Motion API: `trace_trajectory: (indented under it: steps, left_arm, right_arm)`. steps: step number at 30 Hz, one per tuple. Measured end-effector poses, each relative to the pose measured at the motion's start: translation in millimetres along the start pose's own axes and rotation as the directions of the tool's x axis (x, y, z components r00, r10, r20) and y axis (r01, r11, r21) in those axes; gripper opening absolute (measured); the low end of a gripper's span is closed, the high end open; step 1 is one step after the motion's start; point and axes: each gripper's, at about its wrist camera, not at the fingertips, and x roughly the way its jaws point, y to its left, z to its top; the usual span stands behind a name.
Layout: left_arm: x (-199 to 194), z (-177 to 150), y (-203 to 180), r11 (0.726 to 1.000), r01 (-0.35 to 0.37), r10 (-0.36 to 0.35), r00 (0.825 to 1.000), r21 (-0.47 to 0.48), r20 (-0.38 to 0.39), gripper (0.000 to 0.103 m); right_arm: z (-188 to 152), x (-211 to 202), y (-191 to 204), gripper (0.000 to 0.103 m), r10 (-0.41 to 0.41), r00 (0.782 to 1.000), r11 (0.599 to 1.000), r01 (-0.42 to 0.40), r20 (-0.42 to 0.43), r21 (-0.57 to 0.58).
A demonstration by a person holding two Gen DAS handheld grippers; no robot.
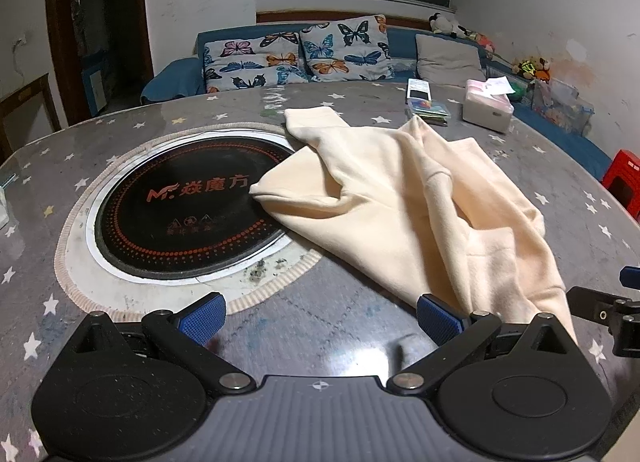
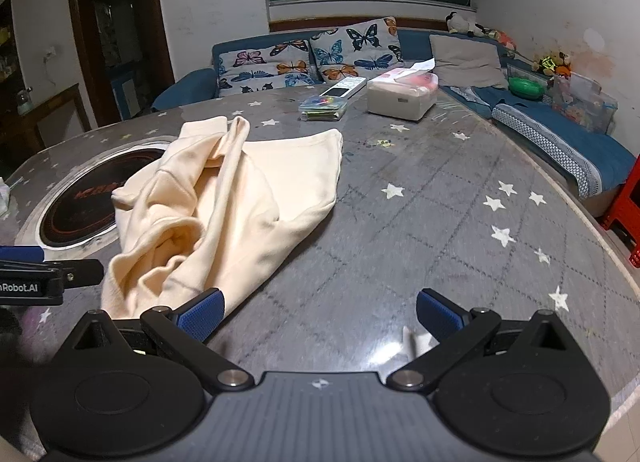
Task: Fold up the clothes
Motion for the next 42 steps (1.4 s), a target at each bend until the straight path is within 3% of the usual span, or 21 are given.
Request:
trace_trajectory:
  steps: [25,42]
  left_arm:
    - [-23.6,-11.8,-16.5,0.999,0.013,-0.012,1.000,0.045,-0.003,0.103]
    - [-22.6,-9.3,-20.5,0.998,-0.004,0.005,1.000,0.060,-0.015,0.103]
  right_arm:
    - [-19.4,-34.4,15.1,0.103,0.063,0.998,0.998,-0.062,0.019,-0.031]
    - [-14.0,-34.3,19.3,0.103,0.087,0.996,0.995,-0.086,0.024,-0.047]
